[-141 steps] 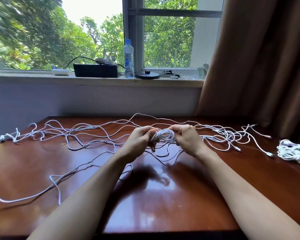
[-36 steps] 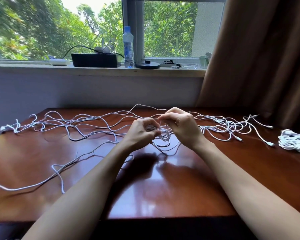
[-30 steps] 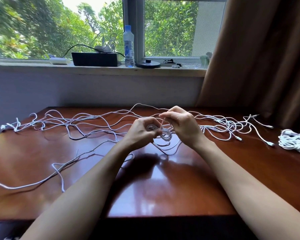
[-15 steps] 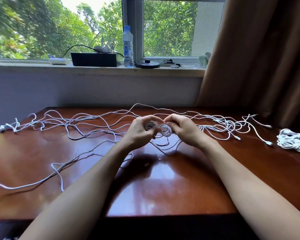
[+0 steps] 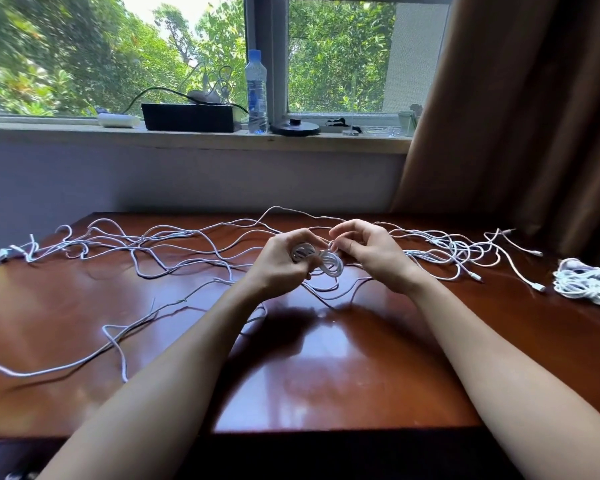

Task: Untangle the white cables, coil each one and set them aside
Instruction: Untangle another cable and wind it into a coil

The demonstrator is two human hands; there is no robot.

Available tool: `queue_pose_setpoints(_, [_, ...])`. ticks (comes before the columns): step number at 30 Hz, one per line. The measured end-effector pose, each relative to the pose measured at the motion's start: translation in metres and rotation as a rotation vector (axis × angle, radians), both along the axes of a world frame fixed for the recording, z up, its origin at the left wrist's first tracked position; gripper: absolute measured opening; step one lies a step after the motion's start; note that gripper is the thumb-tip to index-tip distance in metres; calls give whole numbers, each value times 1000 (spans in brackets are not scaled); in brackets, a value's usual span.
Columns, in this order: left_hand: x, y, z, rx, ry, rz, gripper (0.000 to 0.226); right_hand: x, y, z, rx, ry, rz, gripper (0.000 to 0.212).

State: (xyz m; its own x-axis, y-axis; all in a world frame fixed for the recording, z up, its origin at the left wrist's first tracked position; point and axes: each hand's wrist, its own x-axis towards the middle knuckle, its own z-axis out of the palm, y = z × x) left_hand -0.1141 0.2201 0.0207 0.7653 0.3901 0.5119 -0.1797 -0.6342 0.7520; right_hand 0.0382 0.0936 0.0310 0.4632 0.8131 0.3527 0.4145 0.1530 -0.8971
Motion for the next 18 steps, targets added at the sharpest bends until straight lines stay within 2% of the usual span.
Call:
queue_pose_setpoints(5, [0,-1,-1,23,3,9,19,0,1,-1,-38,131,15,11])
queue_pose_setpoints(11, [1,-1,-2,15,-12,10,20,-1,1,-1,-52,192,24,11])
queue_pose_setpoints(16, [1,-2,-2,-17,-15,-8,20,0,1,-2,-73,100,-31,11])
queue_pose_setpoints(18, [2,-2,-2,-20,-19,-14,18,0,1,-2,-71,121,-31,11])
